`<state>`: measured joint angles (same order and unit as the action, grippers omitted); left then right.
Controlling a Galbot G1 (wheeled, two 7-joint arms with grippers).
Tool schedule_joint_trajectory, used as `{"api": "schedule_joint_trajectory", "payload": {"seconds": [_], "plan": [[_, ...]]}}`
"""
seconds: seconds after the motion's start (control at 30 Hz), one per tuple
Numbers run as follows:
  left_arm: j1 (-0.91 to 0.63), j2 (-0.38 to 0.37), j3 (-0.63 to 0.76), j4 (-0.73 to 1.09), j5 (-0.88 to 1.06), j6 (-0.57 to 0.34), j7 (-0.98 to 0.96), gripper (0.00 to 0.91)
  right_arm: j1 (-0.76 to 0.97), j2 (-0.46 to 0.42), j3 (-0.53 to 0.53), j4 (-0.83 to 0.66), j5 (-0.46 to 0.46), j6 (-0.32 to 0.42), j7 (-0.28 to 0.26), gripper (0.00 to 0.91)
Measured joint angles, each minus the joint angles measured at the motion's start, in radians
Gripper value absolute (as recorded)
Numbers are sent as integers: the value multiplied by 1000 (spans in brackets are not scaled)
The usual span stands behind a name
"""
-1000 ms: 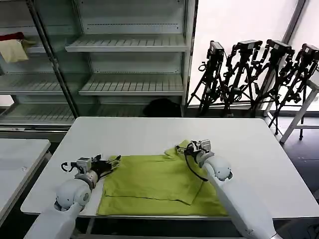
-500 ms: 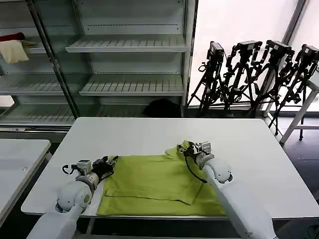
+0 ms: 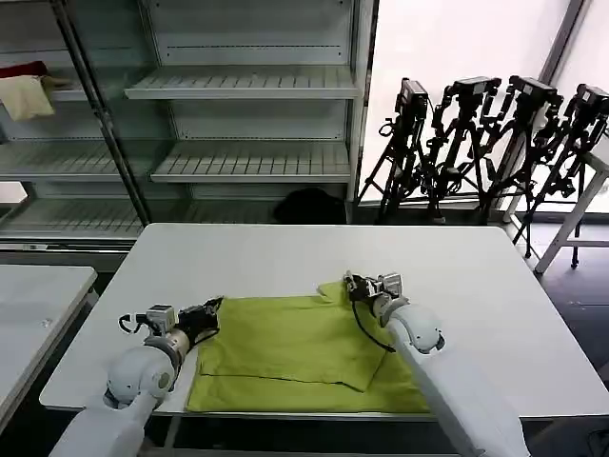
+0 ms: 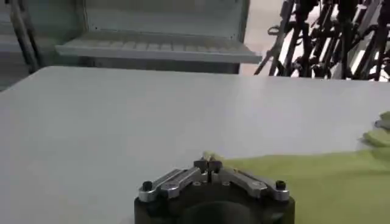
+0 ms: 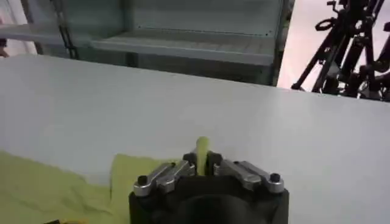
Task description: Fold and organize the clothes.
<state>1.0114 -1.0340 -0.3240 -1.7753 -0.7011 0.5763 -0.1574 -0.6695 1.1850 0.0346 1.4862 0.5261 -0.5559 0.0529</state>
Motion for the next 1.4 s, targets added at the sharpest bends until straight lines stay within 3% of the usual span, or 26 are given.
{"api": "schedule_joint_trajectory", "payload": {"seconds": [0.67,1.4], "plan": [[73,46,-52,-112,2,-24,-3,0,-96,-100,67,225,73,29,19,0],[302,61,-156,-327,82,-9,-30,0,-468,-267,245,589,116,63,8,0]]}}
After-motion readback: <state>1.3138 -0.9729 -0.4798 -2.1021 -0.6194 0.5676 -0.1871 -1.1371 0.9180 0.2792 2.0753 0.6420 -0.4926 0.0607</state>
